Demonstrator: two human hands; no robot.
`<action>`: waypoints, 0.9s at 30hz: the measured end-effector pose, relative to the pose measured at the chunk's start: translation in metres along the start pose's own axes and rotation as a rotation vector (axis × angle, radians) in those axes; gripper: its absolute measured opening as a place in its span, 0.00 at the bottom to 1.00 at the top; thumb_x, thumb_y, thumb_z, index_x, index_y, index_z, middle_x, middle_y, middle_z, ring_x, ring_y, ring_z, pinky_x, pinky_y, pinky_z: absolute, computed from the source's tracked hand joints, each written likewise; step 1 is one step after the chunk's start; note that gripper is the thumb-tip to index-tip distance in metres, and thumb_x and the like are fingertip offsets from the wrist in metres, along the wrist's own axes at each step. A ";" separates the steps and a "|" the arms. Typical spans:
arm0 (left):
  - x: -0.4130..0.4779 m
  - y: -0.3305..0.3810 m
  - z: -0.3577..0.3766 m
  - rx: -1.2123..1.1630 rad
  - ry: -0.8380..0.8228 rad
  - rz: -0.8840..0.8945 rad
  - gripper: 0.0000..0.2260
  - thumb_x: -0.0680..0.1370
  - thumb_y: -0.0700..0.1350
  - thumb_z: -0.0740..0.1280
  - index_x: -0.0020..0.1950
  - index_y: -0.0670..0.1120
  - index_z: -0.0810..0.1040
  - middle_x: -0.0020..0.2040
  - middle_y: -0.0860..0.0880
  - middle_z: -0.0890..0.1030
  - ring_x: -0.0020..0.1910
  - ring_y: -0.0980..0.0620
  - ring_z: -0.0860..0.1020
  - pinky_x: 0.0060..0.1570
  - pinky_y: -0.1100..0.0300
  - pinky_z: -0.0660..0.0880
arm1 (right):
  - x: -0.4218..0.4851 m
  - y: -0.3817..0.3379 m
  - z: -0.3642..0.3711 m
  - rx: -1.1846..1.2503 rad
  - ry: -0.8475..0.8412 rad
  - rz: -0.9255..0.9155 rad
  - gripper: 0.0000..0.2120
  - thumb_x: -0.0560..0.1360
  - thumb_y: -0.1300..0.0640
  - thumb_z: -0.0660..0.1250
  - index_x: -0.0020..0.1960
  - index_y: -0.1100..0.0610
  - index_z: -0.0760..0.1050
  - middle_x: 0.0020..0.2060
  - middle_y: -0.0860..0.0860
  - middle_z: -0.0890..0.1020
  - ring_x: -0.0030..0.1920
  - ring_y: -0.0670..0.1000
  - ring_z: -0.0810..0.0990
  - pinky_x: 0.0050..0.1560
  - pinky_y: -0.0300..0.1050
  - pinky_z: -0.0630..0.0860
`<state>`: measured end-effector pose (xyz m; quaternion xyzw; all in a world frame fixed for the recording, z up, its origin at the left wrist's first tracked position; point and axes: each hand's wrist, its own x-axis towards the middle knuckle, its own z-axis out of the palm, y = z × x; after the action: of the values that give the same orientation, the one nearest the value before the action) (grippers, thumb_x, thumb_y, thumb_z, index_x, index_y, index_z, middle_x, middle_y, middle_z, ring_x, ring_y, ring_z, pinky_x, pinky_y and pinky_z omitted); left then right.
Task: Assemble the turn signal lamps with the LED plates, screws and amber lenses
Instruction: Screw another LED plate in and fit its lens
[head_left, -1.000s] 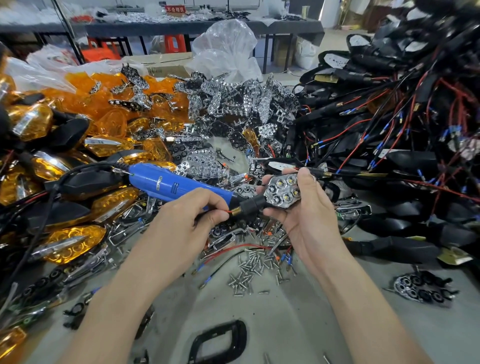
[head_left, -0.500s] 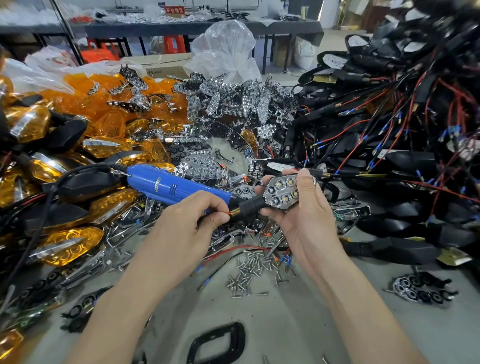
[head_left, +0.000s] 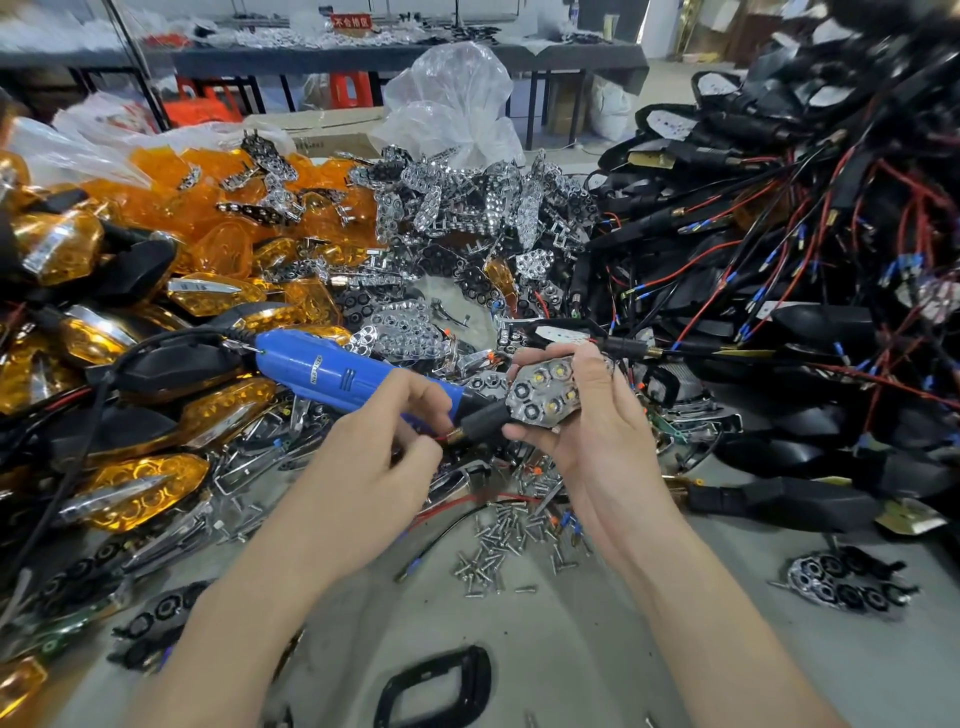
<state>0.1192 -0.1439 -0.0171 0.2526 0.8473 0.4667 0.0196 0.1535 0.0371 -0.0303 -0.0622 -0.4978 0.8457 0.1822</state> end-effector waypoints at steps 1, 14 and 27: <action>0.000 0.002 0.000 -0.035 0.015 0.000 0.10 0.75 0.47 0.60 0.52 0.62 0.72 0.47 0.60 0.80 0.38 0.53 0.77 0.38 0.60 0.72 | -0.001 0.003 0.001 -0.022 -0.006 0.003 0.16 0.82 0.46 0.60 0.52 0.55 0.80 0.53 0.55 0.85 0.45 0.51 0.84 0.37 0.45 0.82; 0.003 0.013 0.020 -0.161 0.022 -0.059 0.08 0.83 0.51 0.61 0.55 0.56 0.80 0.33 0.67 0.78 0.32 0.66 0.74 0.34 0.72 0.68 | -0.009 0.017 0.016 -0.054 -0.092 0.071 0.14 0.80 0.46 0.62 0.48 0.49 0.84 0.57 0.50 0.85 0.56 0.55 0.84 0.42 0.53 0.84; 0.004 0.011 0.017 -0.313 -0.016 -0.073 0.07 0.82 0.49 0.63 0.53 0.52 0.80 0.34 0.64 0.79 0.31 0.65 0.74 0.34 0.70 0.71 | -0.009 0.017 0.016 -0.074 -0.136 0.055 0.13 0.81 0.45 0.62 0.47 0.49 0.84 0.54 0.51 0.85 0.52 0.53 0.85 0.39 0.49 0.83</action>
<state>0.1247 -0.1241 -0.0169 0.2192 0.7727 0.5900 0.0823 0.1536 0.0133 -0.0376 -0.0250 -0.5378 0.8338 0.1223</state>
